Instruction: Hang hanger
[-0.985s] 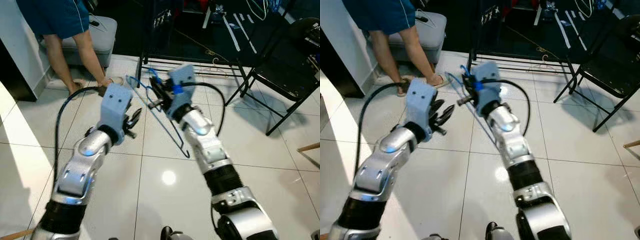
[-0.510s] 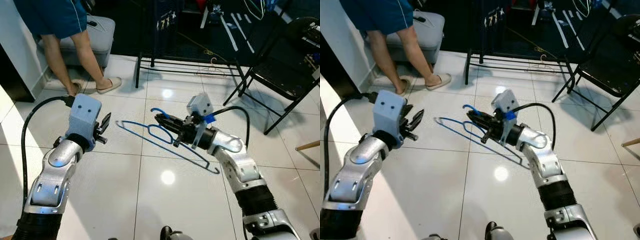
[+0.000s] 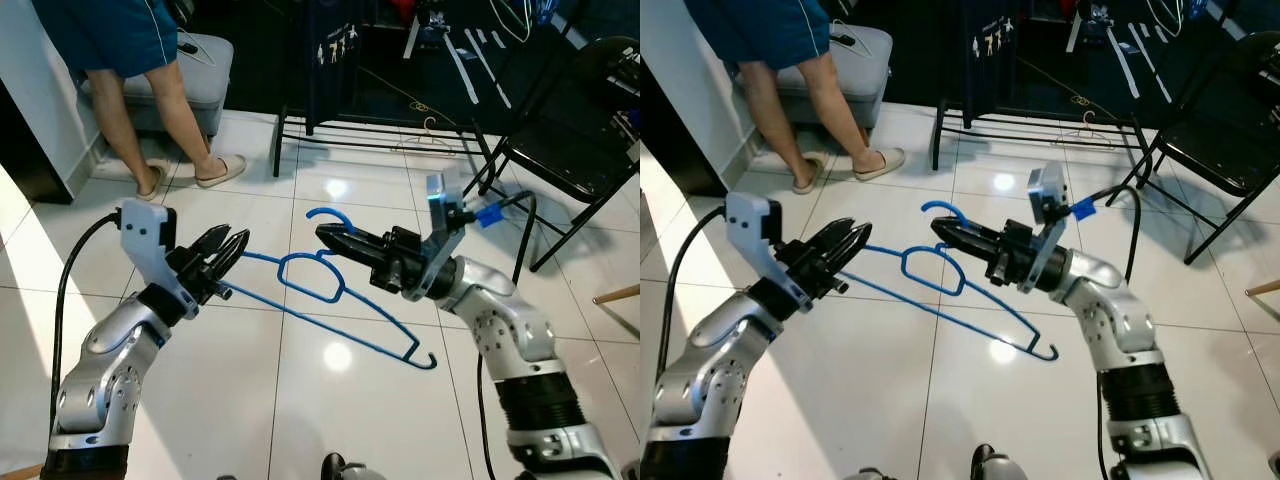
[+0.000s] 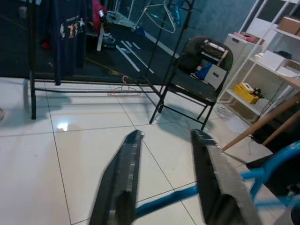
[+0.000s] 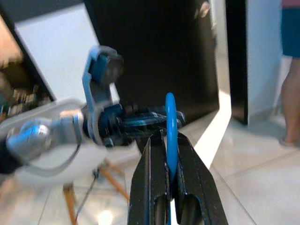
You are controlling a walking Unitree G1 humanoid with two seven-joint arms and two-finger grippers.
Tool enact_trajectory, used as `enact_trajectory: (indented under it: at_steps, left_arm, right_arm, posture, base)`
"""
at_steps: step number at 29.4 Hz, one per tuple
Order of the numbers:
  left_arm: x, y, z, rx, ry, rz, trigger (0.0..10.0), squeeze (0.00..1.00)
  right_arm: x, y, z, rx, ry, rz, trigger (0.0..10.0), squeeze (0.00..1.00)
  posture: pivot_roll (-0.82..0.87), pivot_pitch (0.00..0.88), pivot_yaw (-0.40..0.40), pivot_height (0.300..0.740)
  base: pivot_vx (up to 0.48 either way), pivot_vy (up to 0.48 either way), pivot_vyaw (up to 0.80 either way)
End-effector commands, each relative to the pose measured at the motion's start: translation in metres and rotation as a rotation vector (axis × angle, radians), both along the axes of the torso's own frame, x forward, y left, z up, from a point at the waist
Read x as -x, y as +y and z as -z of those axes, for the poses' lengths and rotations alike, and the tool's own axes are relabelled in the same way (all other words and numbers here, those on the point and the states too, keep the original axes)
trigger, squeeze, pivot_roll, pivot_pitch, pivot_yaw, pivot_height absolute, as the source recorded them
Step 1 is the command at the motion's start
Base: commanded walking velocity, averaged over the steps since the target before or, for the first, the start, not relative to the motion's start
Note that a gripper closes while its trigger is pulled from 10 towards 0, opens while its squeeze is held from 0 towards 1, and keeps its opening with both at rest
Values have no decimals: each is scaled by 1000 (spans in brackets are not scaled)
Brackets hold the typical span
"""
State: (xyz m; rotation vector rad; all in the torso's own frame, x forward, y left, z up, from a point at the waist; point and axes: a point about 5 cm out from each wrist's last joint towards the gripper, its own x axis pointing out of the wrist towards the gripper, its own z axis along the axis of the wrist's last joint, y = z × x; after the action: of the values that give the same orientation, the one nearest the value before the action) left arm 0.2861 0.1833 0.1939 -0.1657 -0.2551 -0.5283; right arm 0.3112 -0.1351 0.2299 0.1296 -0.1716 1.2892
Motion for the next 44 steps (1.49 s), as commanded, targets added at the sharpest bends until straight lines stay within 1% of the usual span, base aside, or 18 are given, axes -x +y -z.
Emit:
enact_trajectory:
  at_steps: [1, 2, 4, 7, 13, 19, 22, 23, 25, 28, 30, 33, 38, 39, 40, 41, 43, 44]
  left_arm:
    - [3, 4, 1, 8, -6, 48, 10000, 808]
    - [5, 5, -3, 22, -10, 84, 10000, 1000]
    - [7, 9, -4, -20, 6, 162, 10000, 1000]
    - [5, 15, -1, -84, 11, 159, 10000, 1000]
    - [-1, 20, -9, -157, -19, 210, 10000, 1000]
    - [1, 8, -7, -206, -13, 370, 10000, 1000]
    - [4, -5, -5, -302, -21, 496, 10000, 1000]
    - [4, -5, -5, -302, -21, 496, 10000, 1000]
    - [7, -12, -4, -374, -32, 562, 10000, 1000]
    - [7, -18, -4, -436, -61, 592, 10000, 1000]
    - [7, -18, -4, -436, -61, 592, 10000, 1000]
    - [4, -25, -8, -538, -128, 625, 10000, 1000]
    - [4, -29, -8, -569, -136, 654, 10000, 1000]
    - [4, -30, -8, -575, -136, 661, 10000, 851]
    - [0, -29, -7, -579, -135, 623, 10000, 761]
    - [-10, -24, -6, -611, -133, 520, 10000, 0]
    - [-25, -15, -2, -663, -108, 351, 10000, 0]
    - [-25, -15, -2, -663, -108, 351, 10000, 0]
  right_arm:
    - [2, -4, 0, 16, 6, -21, 0, 0]
    - [1, -7, 0, 33, 7, -14, 0, 0]
    - [-5, -16, -1, 69, -38, 47, 0, 0]
    - [-6, -19, -2, 89, -61, 56, 0, 0]
    - [-3, -28, 7, 248, -115, 32, 0, 0]
    - [5, -21, -2, 217, -153, -39, 0, 0]
    - [8, -20, 3, 286, -170, -69, 0, 0]
    - [8, -20, 3, 286, -170, -69, 0, 0]
    - [8, -20, 6, 315, -186, -75, 0, 0]
    - [8, -17, 6, 332, -208, -84, 0, 0]
    - [8, -17, 6, 332, -208, -84, 0, 0]
    - [9, -12, 6, 368, -240, -105, 0, 0]
    - [10, -12, 7, 383, -248, -104, 0, 0]
    - [9, -12, 7, 387, -251, -103, 0, 0]
    - [9, -13, 9, 394, -248, -92, 0, 0]
    - [4, -15, 14, 434, -246, -33, 0, 0]
    - [-5, -21, 24, 510, -240, 88, 0, 0]
    - [-5, -21, 24, 510, -240, 88, 0, 0]
  posture:
    - [-2, 190, -80, 740]
    - [-2, 190, -80, 740]
    - [4, 194, -77, 740]
    - [2, 196, -77, 740]
    - [-3, 194, -78, 740]
    - [-7, 190, -77, 740]
    - [-8, 184, -85, 740]
    - [-8, 184, -85, 740]
    - [-5, 185, -87, 740]
    - [-5, 185, -87, 740]
    - [-5, 185, -87, 740]
    - [-10, 187, -84, 740]
    - [-13, 189, -83, 740]
    - [-13, 189, -83, 740]
    - [-14, 191, -69, 740]
    - [-16, 191, -69, 740]
    - [-16, 191, -69, 740]
    - [-16, 191, -69, 740]
  base:
    - [0, 0, 0]
    - [0, 0, 0]
    - [0, 0, 0]
    - [0, 0, 0]
    - [0, 0, 0]
    - [0, 0, 0]
    - [0, 0, 0]
    - [0, 0, 0]
    - [0, 0, 0]
    - [0, 0, 0]
    - [0, 0, 0]
    - [0, 0, 0]
    - [0, 0, 0]
    - [0, 0, 0]
    - [0, 0, 0]
    - [0, 0, 0]
    - [0, 0, 0]
    - [0, 0, 0]
